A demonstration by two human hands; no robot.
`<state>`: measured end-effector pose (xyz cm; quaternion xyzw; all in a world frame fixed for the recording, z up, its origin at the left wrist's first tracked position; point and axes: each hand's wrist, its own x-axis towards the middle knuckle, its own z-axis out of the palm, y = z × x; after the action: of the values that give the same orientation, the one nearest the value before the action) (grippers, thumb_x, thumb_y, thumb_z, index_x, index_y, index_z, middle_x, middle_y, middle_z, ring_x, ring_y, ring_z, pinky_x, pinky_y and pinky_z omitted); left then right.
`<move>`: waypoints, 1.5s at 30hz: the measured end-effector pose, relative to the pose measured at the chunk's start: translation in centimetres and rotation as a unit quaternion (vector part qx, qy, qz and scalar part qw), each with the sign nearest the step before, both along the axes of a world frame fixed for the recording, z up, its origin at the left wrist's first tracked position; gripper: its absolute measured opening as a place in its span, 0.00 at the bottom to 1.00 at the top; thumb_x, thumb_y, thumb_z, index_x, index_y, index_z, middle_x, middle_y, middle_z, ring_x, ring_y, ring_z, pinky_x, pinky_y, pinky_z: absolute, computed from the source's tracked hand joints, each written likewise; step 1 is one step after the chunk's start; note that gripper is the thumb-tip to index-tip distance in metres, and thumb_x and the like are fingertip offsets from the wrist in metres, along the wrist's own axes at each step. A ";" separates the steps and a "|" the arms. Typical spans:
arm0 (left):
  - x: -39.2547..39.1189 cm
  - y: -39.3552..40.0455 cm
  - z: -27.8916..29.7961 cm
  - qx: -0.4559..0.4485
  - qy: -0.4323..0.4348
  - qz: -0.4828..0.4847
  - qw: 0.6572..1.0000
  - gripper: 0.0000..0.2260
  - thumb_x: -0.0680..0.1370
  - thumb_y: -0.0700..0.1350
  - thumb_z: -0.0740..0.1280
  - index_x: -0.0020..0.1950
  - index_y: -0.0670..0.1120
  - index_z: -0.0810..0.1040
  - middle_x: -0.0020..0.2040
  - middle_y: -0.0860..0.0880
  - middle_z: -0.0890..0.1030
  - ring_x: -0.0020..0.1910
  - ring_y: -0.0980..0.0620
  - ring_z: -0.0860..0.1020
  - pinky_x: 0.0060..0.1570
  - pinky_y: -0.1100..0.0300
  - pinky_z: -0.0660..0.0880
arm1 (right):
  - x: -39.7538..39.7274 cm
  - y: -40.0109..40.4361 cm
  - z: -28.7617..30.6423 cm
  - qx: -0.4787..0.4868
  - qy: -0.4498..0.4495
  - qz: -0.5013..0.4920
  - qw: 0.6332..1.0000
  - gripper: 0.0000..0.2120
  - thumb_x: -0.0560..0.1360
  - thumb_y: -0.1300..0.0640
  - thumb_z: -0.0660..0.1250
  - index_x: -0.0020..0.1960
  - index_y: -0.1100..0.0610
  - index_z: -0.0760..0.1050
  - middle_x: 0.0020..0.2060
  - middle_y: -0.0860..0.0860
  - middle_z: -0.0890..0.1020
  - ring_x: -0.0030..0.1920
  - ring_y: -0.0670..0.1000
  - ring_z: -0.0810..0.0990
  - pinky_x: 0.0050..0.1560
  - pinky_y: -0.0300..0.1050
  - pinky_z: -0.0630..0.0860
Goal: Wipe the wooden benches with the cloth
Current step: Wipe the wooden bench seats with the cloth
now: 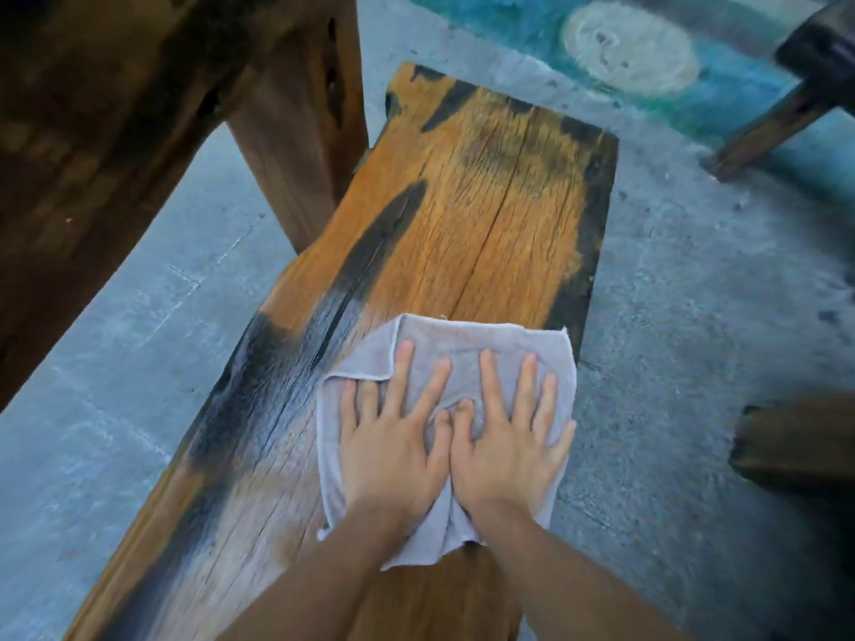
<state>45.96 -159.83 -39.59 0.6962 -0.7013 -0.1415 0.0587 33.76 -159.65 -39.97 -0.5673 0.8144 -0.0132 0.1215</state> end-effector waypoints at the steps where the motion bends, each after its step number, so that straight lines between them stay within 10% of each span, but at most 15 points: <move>1: 0.1 -1.2 0.2 -0.003 -0.001 -0.011 1.000 0.25 0.81 0.61 0.53 0.79 0.66 0.57 0.83 0.55 0.52 0.70 0.40 0.68 0.75 0.41 0.56 | -0.3 -1.1 0.0 0.002 0.002 0.011 1.000 0.31 0.76 0.34 0.42 0.79 0.31 0.41 0.82 0.45 0.41 0.82 0.52 0.41 0.76 0.70 0.44; 16: -4.2 -43.5 -0.7 -0.008 -0.036 0.061 0.997 0.31 0.75 0.69 0.49 0.79 0.66 0.54 0.83 0.54 0.49 0.79 0.39 0.54 0.78 0.41 0.46 | -5.8 -42.8 -0.4 -0.040 -0.012 0.177 0.983 0.25 0.82 0.42 0.44 0.79 0.31 0.47 0.82 0.43 0.46 0.82 0.50 0.43 0.77 0.68 0.38; 21: -4.7 -52.3 -0.8 -0.022 -0.056 0.067 0.996 0.29 0.75 0.69 0.47 0.69 0.62 0.74 0.78 0.49 0.66 0.76 0.40 0.60 0.74 0.40 0.50 | -5.3 -50.8 -0.5 -0.044 -0.013 0.135 0.990 0.22 0.82 0.43 0.44 0.71 0.40 0.69 0.68 0.55 0.76 0.70 0.59 0.70 0.68 0.64 0.57; 25: -5.4 -50.5 -0.8 -0.026 -0.034 0.107 0.993 0.29 0.74 0.68 0.48 0.72 0.63 0.70 0.82 0.42 0.54 0.81 0.39 0.48 0.77 0.39 0.43 | -5.6 -48.6 -0.2 -0.055 -0.007 0.141 0.988 0.23 0.82 0.43 0.46 0.74 0.41 0.65 0.71 0.55 0.73 0.72 0.58 0.67 0.72 0.62 0.55; 29: -6.5 -42.6 -0.5 -0.013 -0.030 0.142 0.989 0.34 0.74 0.69 0.50 0.80 0.62 0.55 0.81 0.33 0.47 0.80 0.34 0.42 0.77 0.37 0.40 | -6.9 -40.7 0.2 -0.030 -0.028 0.155 0.987 0.27 0.82 0.40 0.44 0.81 0.36 0.47 0.83 0.49 0.47 0.82 0.53 0.42 0.79 0.62 0.39; 32: -8.5 -32.2 0.3 -0.015 0.002 0.108 0.994 0.33 0.78 0.65 0.53 0.82 0.60 0.51 0.81 0.34 0.45 0.81 0.35 0.41 0.78 0.39 0.42 | -7.6 -30.7 1.0 -0.020 -0.022 0.098 0.995 0.27 0.83 0.41 0.45 0.81 0.37 0.43 0.83 0.51 0.50 0.82 0.54 0.44 0.79 0.63 0.38; 35: -10.1 -21.8 0.6 -0.003 -0.002 0.086 0.996 0.31 0.79 0.64 0.49 0.82 0.60 0.48 0.82 0.38 0.45 0.81 0.38 0.43 0.78 0.41 0.44 | -7.5 -19.6 1.4 -0.011 -0.034 0.017 0.999 0.27 0.84 0.42 0.46 0.81 0.37 0.43 0.80 0.53 0.62 0.82 0.57 0.51 0.80 0.61 0.45; 40: -10.7 -15.7 -0.3 -0.012 -0.011 0.086 0.996 0.27 0.81 0.61 0.42 0.81 0.63 0.48 0.83 0.43 0.45 0.82 0.43 0.43 0.79 0.44 0.46 | -7.6 -14.0 0.6 0.000 -0.108 -0.064 0.992 0.27 0.81 0.40 0.42 0.79 0.34 0.40 0.81 0.50 0.55 0.82 0.55 0.44 0.61 0.61 0.77; 45: -9.8 -19.8 -0.4 -0.009 -0.040 0.009 0.999 0.30 0.78 0.66 0.44 0.81 0.63 0.45 0.83 0.44 0.42 0.82 0.42 0.41 0.79 0.43 0.43 | -7.6 -16.2 0.8 0.005 -0.103 -0.079 0.992 0.29 0.78 0.37 0.38 0.78 0.31 0.38 0.79 0.54 0.56 0.80 0.59 0.48 0.56 0.64 0.77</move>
<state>36.16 -179.63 -40.03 0.7072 -0.6978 -0.1070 0.0384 26.19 -175.87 -39.14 -0.4959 0.8400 -0.0768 0.2063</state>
